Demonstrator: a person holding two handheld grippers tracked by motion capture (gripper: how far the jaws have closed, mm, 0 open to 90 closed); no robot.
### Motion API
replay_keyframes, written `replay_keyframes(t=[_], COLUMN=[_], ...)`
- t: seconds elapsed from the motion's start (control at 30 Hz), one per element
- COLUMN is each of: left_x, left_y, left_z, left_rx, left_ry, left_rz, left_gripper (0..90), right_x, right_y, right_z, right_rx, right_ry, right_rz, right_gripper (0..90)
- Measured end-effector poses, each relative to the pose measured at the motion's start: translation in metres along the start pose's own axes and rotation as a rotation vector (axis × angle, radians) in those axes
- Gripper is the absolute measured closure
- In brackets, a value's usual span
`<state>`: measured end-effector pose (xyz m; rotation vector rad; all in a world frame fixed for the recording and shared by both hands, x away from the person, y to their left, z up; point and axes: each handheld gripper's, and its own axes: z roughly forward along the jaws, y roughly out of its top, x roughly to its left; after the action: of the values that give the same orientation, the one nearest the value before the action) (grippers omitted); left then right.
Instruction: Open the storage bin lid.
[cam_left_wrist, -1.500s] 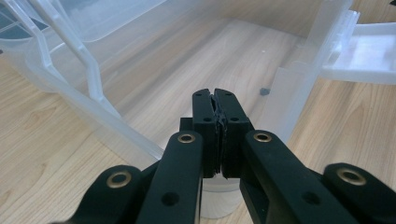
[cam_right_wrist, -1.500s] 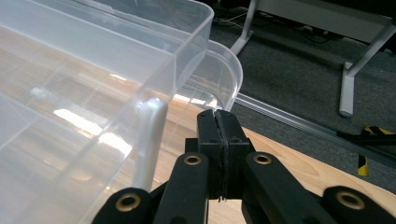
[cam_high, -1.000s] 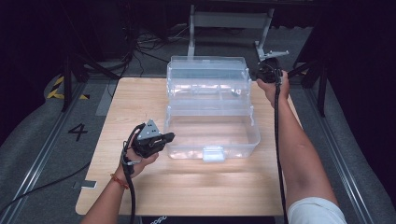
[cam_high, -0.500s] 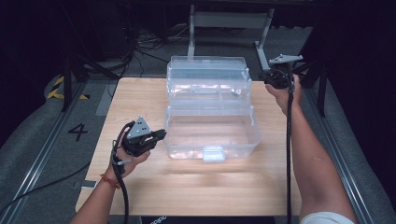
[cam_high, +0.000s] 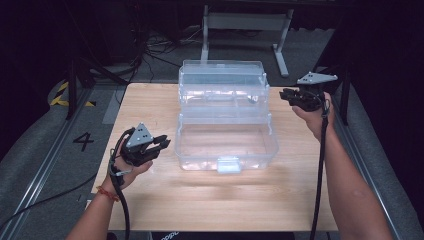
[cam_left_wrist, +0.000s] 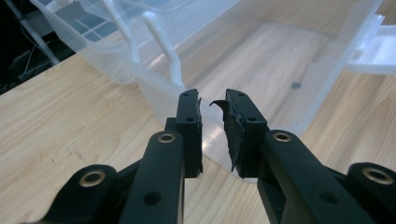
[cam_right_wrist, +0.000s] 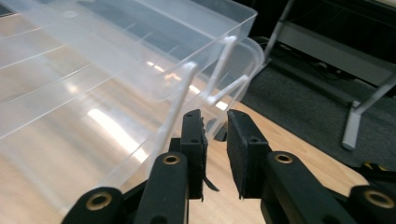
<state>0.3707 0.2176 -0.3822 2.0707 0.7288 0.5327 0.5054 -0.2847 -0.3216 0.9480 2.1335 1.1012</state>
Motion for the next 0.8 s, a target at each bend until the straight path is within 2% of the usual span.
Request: replay_keyframes(t=[0.07, 0.13, 0.27, 0.37, 0.43, 0.53, 0.6, 0.8], left_x=[0.002, 0.003, 0.004, 0.005, 0.005, 0.005, 0.005, 0.008], left_y=[-0.003, -0.007, -0.013, -0.018, -0.02, -0.024, -0.027, -0.035], left_z=[-0.003, -0.006, -0.01, -0.01, -0.01, -0.01, -0.009, -0.008], left_rx=[0.007, 0.009, 0.027, 0.047, 0.058, 0.084, 0.092, 0.136], left_ry=[0.01, 0.011, 0.031, 0.035, 0.038, 0.053, 0.061, 0.077], left_rz=[0.004, 0.0, -0.002, 0.003, 0.008, 0.018, 0.001, -0.003], left_gripper=[73.8, 70.1, 68.7, 66.3, 65.8, 62.1, 60.4, 56.7], right_x=[0.003, 0.006, 0.009, 0.013, 0.014, 0.015, 0.015, 0.018], right_y=[-0.004, -0.01, -0.022, -0.04, -0.043, -0.058, -0.064, -0.086], right_z=[-0.004, -0.008, -0.017, -0.022, -0.024, -0.029, -0.032, -0.043], right_rx=[0.003, 0.007, 0.005, 0.013, 0.02, 0.031, 0.031, 0.042], right_ry=[-0.005, 0.003, 0.015, 0.031, 0.031, 0.027, 0.024, 0.027], right_rz=[-0.015, -0.014, -0.012, -0.004, -0.004, 0.0, 0.002, -0.021], right_gripper=[74.6, 72.8, 71.7, 69.5, 68.9, 66.2, 64.0, 58.1])
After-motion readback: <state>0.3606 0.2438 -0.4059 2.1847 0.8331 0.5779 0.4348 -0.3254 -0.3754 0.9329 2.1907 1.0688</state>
